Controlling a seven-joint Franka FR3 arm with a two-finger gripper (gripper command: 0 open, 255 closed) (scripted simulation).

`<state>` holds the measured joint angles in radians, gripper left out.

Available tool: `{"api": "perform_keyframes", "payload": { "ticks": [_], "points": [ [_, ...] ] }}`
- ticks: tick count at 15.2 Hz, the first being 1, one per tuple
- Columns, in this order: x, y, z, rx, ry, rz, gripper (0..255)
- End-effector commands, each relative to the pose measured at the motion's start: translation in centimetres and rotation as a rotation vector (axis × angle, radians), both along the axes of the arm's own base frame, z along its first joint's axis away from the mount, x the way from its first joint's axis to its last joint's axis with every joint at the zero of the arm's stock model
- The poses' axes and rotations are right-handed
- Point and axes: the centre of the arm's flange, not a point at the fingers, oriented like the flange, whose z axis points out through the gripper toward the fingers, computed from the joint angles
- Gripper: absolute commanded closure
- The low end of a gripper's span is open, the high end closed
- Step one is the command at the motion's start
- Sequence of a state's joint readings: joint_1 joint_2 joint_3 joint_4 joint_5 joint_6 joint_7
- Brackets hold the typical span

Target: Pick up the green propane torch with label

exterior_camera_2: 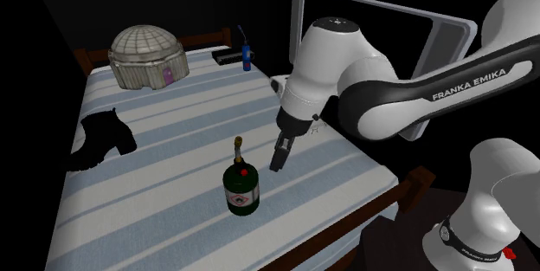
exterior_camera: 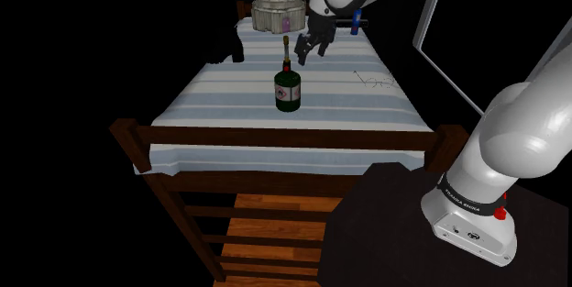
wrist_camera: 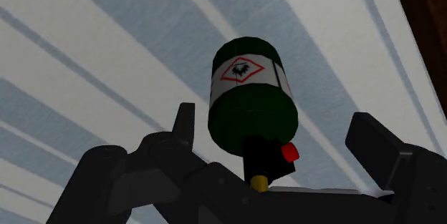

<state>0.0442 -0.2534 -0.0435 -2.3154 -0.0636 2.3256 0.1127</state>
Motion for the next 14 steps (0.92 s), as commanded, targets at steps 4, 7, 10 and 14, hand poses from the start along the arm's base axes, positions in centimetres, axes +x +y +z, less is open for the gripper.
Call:
{"api": "perform_keyframes", "payload": {
  "ticks": [4,7,10,14],
  "points": [
    [5.1,0.9,-1.5,0.008,-0.093,0.006,0],
    [7.3,1.4,-2.0,0.011,-0.132,0.009,0],
    [7.3,1.4,-3.6,0.011,-0.132,0.009,0],
    [7.3,1.4,-6.0,0.011,-0.132,0.009,0]
  ]
}}
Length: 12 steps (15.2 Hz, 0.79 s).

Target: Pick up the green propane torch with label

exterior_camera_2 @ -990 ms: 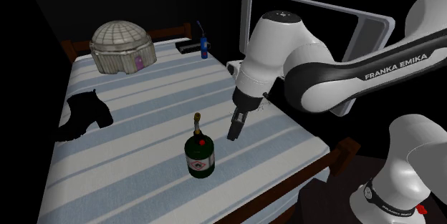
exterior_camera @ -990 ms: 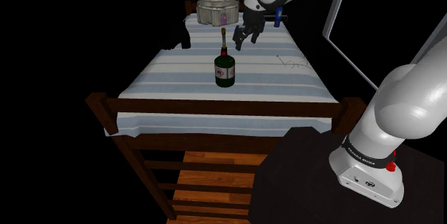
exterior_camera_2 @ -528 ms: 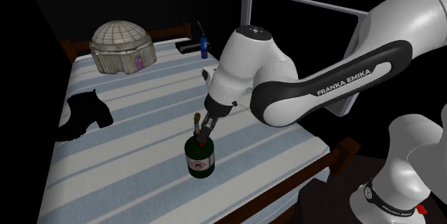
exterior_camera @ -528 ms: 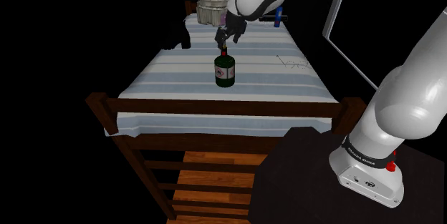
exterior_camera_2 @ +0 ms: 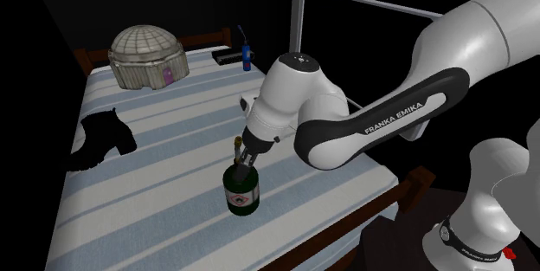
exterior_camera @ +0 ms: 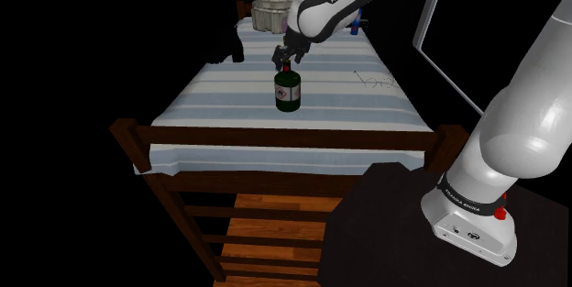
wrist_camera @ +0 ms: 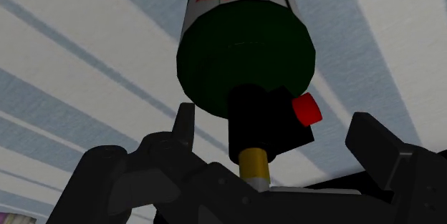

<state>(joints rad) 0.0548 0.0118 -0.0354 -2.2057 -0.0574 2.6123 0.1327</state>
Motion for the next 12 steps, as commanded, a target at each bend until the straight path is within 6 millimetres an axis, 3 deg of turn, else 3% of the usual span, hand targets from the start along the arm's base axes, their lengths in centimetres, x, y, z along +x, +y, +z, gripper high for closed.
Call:
{"api": "perform_keyframes", "payload": {
  "ticks": [1,2,3,12],
  "points": [
    [-0.09,0.02,-0.71,0.000,-0.001,0.000,0],
    [-0.08,0.02,-0.71,0.000,-0.001,0.000,0],
    [-0.11,0.01,-0.69,0.000,-0.001,0.000,255],
    [-0.08,0.02,-0.71,0.000,-0.001,0.000,255]
  ]
}}
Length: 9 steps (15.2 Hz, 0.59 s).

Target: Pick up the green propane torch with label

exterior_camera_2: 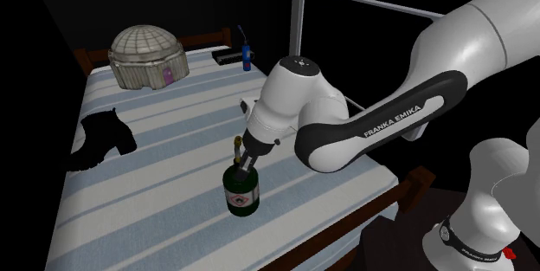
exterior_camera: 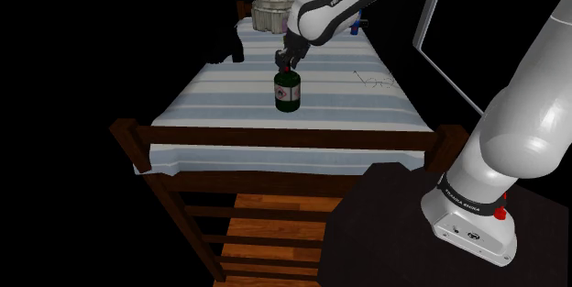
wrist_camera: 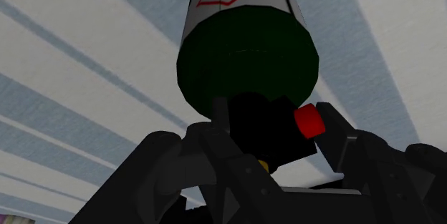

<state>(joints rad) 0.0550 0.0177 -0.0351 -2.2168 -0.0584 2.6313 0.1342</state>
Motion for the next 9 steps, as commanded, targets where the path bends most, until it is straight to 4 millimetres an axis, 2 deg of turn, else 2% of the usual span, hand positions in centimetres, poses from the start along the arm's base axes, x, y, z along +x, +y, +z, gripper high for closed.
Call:
{"api": "perform_keyframes", "payload": {
  "ticks": [1,9],
  "points": [
    [0.0,0.0,0.4,0.000,0.001,-0.001,255],
    [0.0,0.0,4.7,0.000,0.001,-0.001,255]
  ]
}}
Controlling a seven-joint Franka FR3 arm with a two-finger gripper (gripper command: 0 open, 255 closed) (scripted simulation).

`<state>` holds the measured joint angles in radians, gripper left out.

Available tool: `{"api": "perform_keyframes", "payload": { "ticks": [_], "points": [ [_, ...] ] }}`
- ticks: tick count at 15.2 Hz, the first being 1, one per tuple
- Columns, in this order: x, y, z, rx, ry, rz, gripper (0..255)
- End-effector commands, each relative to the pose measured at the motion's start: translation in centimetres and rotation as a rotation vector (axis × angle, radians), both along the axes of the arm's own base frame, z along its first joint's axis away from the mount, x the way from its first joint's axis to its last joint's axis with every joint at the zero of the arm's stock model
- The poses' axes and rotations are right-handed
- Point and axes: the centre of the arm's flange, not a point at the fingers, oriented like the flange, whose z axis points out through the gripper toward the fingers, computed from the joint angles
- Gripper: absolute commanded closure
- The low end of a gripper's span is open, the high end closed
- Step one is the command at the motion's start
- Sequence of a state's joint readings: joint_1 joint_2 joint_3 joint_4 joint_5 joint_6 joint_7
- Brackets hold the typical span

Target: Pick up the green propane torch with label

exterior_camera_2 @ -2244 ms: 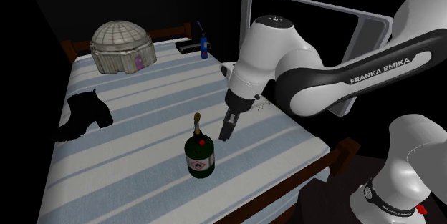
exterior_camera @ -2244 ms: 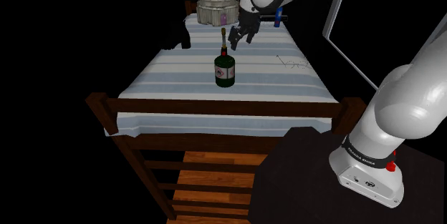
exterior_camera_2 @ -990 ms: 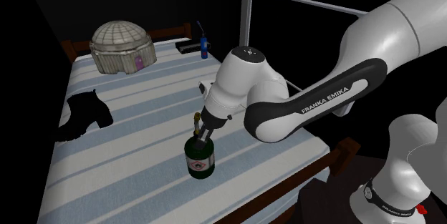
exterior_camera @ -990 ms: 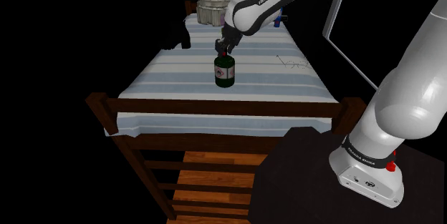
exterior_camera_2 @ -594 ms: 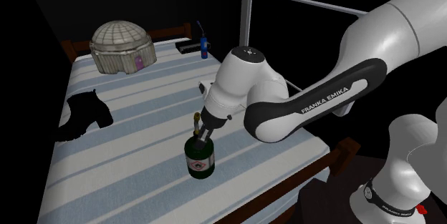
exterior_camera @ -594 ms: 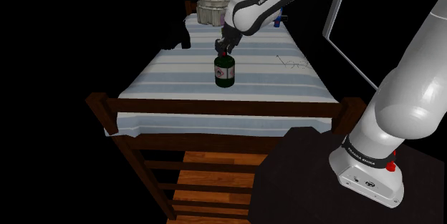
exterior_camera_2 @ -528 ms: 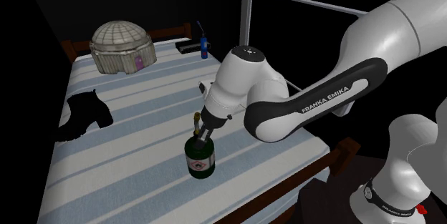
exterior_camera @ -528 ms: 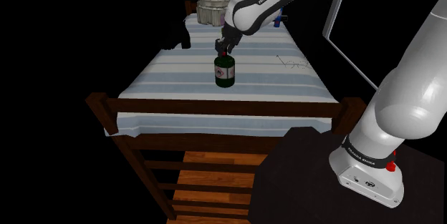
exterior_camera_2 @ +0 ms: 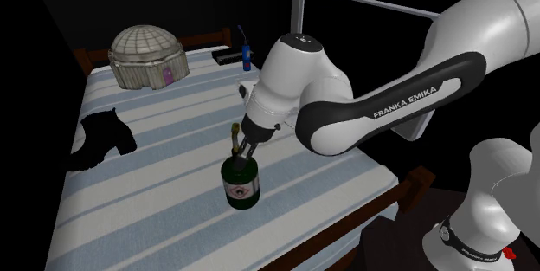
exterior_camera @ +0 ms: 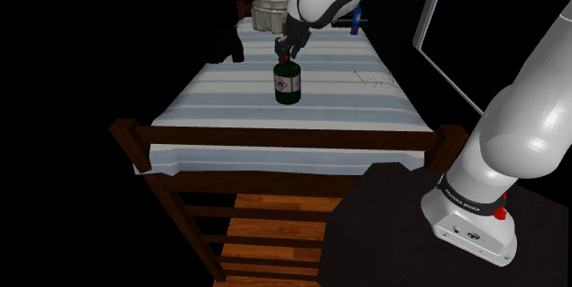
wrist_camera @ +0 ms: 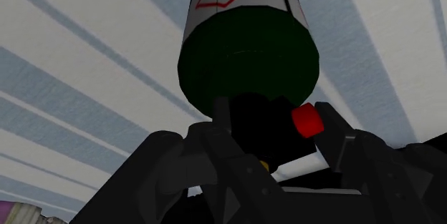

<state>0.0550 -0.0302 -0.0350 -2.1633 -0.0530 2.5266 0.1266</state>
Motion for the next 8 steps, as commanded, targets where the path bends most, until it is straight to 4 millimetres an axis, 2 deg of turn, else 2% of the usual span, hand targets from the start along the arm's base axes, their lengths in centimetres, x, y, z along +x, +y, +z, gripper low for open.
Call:
{"api": "perform_keyframes", "payload": {
  "ticks": [1,6,8],
  "points": [
    [0.0,0.1,1.2,0.000,-0.002,0.000,255],
    [0.0,0.1,3.8,0.000,-0.002,0.000,255],
    [0.0,0.1,3.9,0.000,-0.002,0.000,255]
  ]
}}
